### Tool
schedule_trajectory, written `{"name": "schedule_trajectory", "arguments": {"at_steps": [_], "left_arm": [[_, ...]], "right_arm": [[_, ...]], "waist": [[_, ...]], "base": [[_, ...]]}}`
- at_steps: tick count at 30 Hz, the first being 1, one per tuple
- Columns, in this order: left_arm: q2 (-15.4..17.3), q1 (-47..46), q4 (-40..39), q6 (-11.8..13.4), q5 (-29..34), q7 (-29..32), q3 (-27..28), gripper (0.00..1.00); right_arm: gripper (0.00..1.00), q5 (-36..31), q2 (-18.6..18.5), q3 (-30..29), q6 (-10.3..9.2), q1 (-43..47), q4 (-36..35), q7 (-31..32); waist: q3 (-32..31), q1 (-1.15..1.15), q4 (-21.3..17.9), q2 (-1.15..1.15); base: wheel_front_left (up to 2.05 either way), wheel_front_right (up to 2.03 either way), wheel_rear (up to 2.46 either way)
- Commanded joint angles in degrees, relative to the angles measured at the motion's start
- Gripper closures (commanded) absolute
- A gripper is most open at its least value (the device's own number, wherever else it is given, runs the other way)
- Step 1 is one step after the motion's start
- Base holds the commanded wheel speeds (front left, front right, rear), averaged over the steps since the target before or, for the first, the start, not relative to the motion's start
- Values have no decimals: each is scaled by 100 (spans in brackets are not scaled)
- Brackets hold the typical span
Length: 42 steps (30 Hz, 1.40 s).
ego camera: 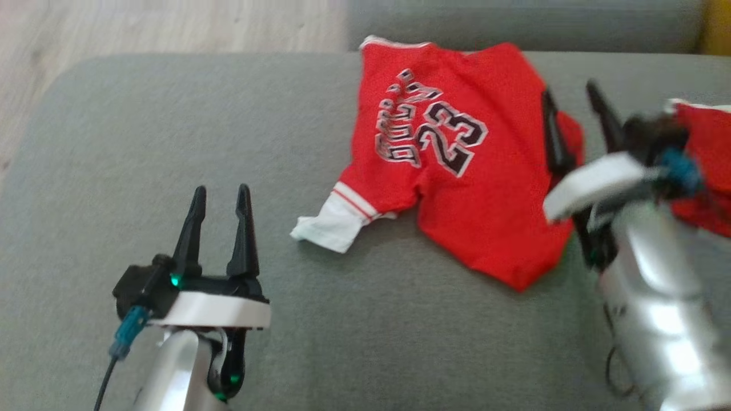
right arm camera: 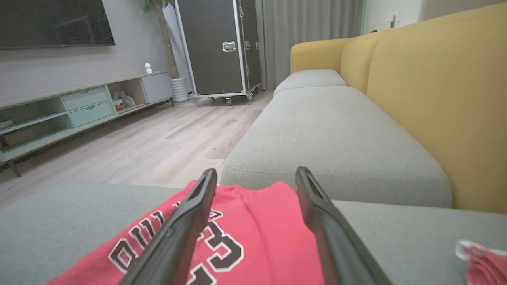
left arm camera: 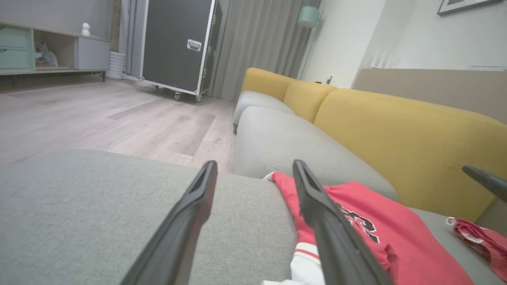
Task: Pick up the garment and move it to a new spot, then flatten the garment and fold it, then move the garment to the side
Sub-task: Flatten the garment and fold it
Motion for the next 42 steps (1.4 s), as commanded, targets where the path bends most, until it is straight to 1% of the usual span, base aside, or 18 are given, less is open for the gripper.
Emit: {"name": "schedule_trajectory", "arguments": {"at_steps": [1,6,9,11,15,21,24,27,28,34,39,42], "left_arm": [[50,-54,-179,-31,58,-37,264,0],[50,161,-237,-54,110,-37,415,0],[50,252,-265,-65,129,-37,450,0],[50,280,-270,-73,138,-37,445,0],[50,287,-268,-90,172,-37,441,0],[50,192,-256,-118,210,-37,385,0],[50,140,-221,-132,224,-37,346,0],[50,103,-188,-142,229,-37,283,0],[50,103,-188,-142,229,-37,283,0],[50,31,-138,-156,219,-37,163,0],[50,10,-110,-163,216,-37,115,0],[50,12,-104,-165,217,-37,109,0]], "right_arm": [[0,-144,163,-105,-5,231,-389,-60],[0,-388,447,-630,-5,1398,-1128,-61],[0,-462,487,-696,-5,1939,-1424,-61],[0,-269,491,-634,-5,2172,-1553,-61],[0,-100,493,-579,-5,2339,-1712,-61],[0,-54,494,-601,-5,2221,-1709,37],[0,164,494,-644,-5,2074,-1505,258],[0,455,494,-647,-5,1858,-1151,525],[0,455,494,-647,-5,1858,-1151,525],[0,787,494,-694,-5,1405,-125,1025],[0,915,495,-517,-5,1083,658,1189],[0,977,495,-299,-5,924,954,1132]], "waist": [[-282,1,-324,0],[-400,1,-538,0],[-406,1,-612,0],[-393,1,-635,0],[-349,1,-654,0],[-215,1,-573,0],[-146,1,-500,0],[-76,1,-409,0],[-76,1,-409,0],[13,1,-194,0],[29,1,-61,0],[34,1,-13,0]], "base": [[0,0,0],[0,0,0],[0,0,0],[0,0,0],[0,0,0],[0,0,0],[0,0,0],[0,0,0],[0,0,0],[0,0,0],[0,0,0],[0,0,0]]}}
